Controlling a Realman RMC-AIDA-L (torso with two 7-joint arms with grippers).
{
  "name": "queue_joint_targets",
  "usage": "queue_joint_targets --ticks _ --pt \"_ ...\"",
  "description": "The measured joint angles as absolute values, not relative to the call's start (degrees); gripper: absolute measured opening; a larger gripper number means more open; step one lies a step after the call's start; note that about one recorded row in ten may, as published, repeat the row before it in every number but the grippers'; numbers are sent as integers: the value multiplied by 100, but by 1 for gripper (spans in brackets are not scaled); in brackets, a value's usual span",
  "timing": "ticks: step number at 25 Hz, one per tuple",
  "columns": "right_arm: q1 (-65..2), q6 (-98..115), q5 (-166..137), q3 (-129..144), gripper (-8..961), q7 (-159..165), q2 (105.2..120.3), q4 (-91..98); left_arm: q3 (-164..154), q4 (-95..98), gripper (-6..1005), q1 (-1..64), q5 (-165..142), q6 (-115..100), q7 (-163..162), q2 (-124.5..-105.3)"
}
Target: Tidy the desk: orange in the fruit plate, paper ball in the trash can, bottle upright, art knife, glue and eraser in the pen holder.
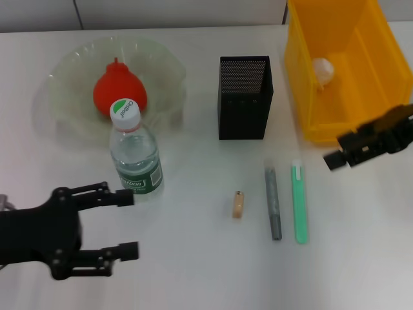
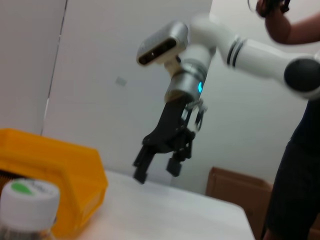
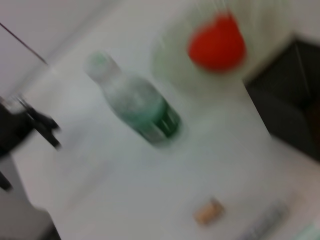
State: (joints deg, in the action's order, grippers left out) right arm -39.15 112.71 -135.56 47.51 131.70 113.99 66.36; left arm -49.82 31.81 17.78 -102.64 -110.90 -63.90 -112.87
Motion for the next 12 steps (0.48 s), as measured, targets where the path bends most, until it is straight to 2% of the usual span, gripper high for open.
queue_joint_targets --ticks 2,4,5,6,10,12 --pt "-4038 11364 -13851 4825 842 13372 11415 6717 -4984 3182 805 1833 -10368 -10914 -6386 -11365" --pt "-4222 11405 -14415 5133 842 13722 11519 6971 -5007 3164 805 1896 -10439 -10790 -6386 -11409" --pt "-4339 11354 -14948 5537 842 14050 11672 7179 -5028 3140 805 1977 -10551 -10740 -6410 -11441" --pt "-4339 11354 -14948 5537 842 14050 11672 7179 -5028 3140 805 1977 -10551 -10740 -6410 -11441" --pt "-4390 10689 -15798 6639 841 14791 11953 7275 -4996 3117 804 2053 -10775 -10663 -6522 -11519" --pt "-4367 10463 -15813 6863 840 14936 11956 7213 -4994 3114 804 2042 -10783 -10641 -6515 -11536"
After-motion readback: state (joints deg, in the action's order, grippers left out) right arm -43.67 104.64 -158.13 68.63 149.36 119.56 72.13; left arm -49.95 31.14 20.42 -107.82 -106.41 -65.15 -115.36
